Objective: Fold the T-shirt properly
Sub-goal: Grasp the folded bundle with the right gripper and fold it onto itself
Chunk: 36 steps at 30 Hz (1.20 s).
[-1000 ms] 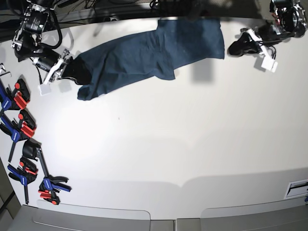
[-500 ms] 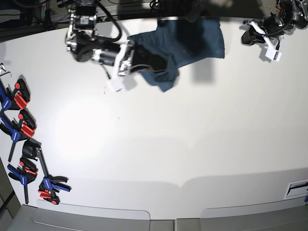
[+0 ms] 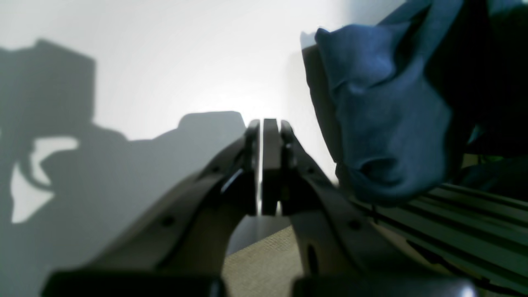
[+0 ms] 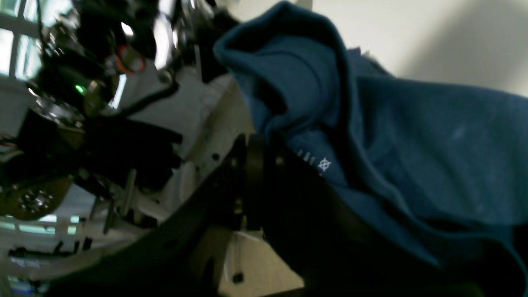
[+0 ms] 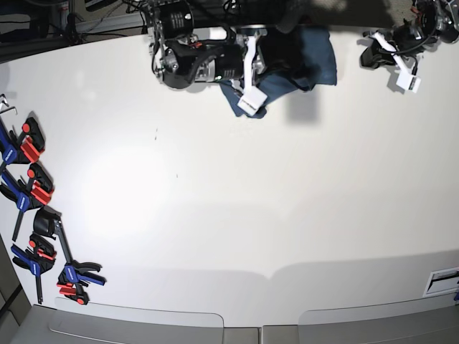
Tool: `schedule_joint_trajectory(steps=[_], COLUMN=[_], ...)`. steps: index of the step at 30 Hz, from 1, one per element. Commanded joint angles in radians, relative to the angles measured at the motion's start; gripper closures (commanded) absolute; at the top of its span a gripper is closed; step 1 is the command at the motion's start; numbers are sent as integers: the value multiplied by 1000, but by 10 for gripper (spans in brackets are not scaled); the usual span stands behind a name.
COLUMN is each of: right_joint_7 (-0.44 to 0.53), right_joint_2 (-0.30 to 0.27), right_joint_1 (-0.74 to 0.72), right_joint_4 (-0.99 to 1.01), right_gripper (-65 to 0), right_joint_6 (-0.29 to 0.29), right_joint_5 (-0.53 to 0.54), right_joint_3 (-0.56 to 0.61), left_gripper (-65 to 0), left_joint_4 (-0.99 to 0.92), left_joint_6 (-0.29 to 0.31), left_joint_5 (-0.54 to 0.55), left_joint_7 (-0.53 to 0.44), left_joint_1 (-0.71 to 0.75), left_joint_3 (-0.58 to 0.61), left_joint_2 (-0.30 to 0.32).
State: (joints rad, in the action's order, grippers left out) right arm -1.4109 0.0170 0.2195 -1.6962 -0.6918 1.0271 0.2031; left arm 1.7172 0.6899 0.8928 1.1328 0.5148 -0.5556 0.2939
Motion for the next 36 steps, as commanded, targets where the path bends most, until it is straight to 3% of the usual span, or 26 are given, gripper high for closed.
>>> schedule_joint_trajectory(steps=[1,5,8,10,23,26,30,36], right_joint_7=[20,20,23,23,15,15,15,15], right_joint_2=[17,54,75,89,140,124,102,99], right_joint_1=[-7,-8,-11,-13,-27,-62,-140,-177], right_joint_4=[-18,-18,-19,-19,-19,-21,-22,-22], right_gripper=[0,-10,-152,-172,-171,-157,-7,0], right_joint_6=[-6,-6,-6,-6,-6,-6,-6,-6], right_joint_5=[24,23,24,32,319,303,213,150], right_joint_3=[8,7,8,8,8,-2,-87,-281], left_gripper=[0,0,0,0,0,0,0,0], left_joint_4=[17,17,17,17,17,17,17,17], left_joint_6=[8,8,8,8,8,8,8,8], left_joint_5=[24,24,24,24,25,24,24,24], left_joint_7=[-13,-27,-31,-31,-66,-68,-68,-73], left_joint_1=[3,3,3,3,3,1,1,1], left_joint_3=[-5,-5,-5,-5,-5,-5,-5,-5], left_joint_2=[11,11,11,11,11,11,11,11])
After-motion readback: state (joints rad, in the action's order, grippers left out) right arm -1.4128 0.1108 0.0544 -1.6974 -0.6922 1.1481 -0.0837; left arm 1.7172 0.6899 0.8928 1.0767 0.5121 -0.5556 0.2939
